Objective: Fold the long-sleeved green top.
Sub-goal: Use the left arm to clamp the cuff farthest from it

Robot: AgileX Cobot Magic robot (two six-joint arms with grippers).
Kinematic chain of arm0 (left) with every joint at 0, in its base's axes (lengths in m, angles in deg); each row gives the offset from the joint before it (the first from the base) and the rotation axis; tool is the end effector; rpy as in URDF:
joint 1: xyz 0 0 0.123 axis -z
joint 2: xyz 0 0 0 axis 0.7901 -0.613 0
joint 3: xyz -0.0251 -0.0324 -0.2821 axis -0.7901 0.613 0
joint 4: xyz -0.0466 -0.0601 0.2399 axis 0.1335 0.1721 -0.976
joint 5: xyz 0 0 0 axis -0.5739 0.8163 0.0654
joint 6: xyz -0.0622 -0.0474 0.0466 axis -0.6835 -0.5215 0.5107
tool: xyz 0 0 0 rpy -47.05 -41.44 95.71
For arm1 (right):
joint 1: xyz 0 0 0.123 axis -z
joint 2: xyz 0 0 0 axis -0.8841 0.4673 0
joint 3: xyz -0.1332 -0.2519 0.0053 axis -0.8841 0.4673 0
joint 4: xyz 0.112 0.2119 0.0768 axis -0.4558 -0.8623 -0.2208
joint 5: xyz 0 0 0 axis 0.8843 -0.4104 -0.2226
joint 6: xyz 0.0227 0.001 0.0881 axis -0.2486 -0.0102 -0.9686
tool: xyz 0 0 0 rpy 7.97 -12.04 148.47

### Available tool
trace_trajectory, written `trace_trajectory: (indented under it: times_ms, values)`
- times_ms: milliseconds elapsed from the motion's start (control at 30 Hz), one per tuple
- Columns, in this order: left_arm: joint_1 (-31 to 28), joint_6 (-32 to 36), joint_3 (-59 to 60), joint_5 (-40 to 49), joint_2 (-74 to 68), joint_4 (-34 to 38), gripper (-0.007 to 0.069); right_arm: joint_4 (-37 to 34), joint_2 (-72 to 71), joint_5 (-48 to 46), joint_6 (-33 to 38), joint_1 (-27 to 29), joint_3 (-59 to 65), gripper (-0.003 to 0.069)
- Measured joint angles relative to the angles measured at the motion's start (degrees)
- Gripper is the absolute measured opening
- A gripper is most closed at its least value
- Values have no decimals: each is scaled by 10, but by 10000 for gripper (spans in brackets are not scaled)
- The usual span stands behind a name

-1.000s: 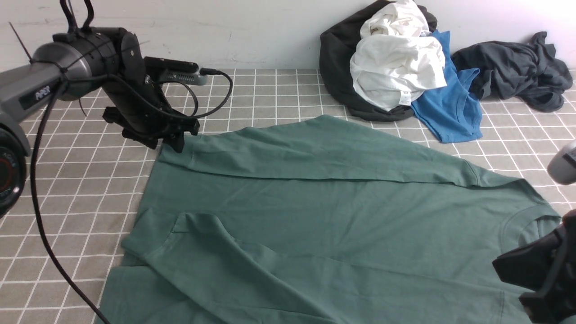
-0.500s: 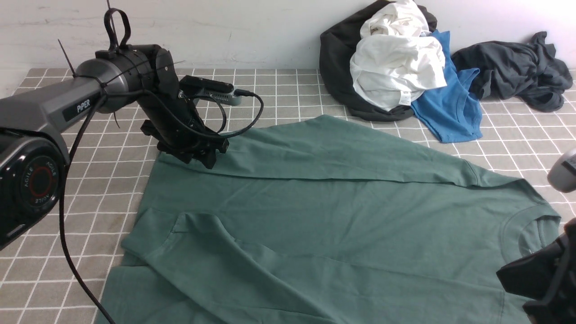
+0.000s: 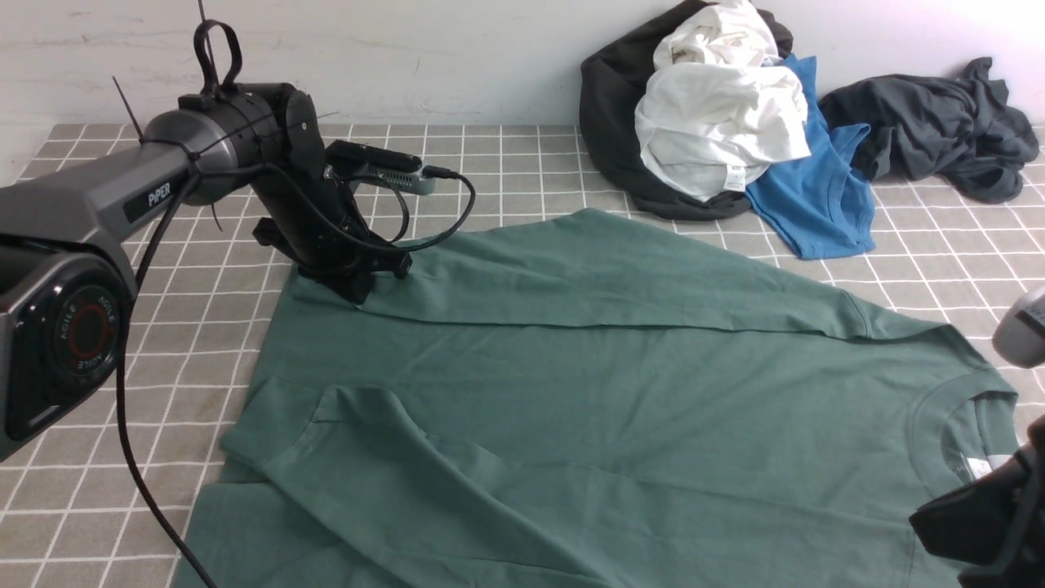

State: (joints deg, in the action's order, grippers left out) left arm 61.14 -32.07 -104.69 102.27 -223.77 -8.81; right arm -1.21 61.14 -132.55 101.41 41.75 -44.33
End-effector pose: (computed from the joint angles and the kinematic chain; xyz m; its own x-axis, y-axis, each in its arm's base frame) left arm 0.4924 -0.0889 0.1626 -0.9051 0.2643 -0.3331 0.3056 0.9490 -0.0773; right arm 0.1388 0.0730 0.2985 -0.7548 -0.4810 -0.4459 -0.5818 0.8050 0.1164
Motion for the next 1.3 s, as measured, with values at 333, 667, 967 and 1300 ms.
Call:
trace_trajectory:
  times_ms: [333, 667, 967, 1300]
  values:
    - [0, -6, -35, 113, 53, 2, -8, 14, 0, 10, 1, 0, 0, -14]
    - [1, -5, -2, 112, 90, -20, 9, 28, 0, 50, 2, 0, 0, -14]
    - [1, -5, 1, 40, 23, -47, 335, 28, 0, 40, 2, 0, 0, -14]
    - [2, -27, 0, 8, -11, -44, 424, 29, 0, 31, 2, 0, 0, -14]
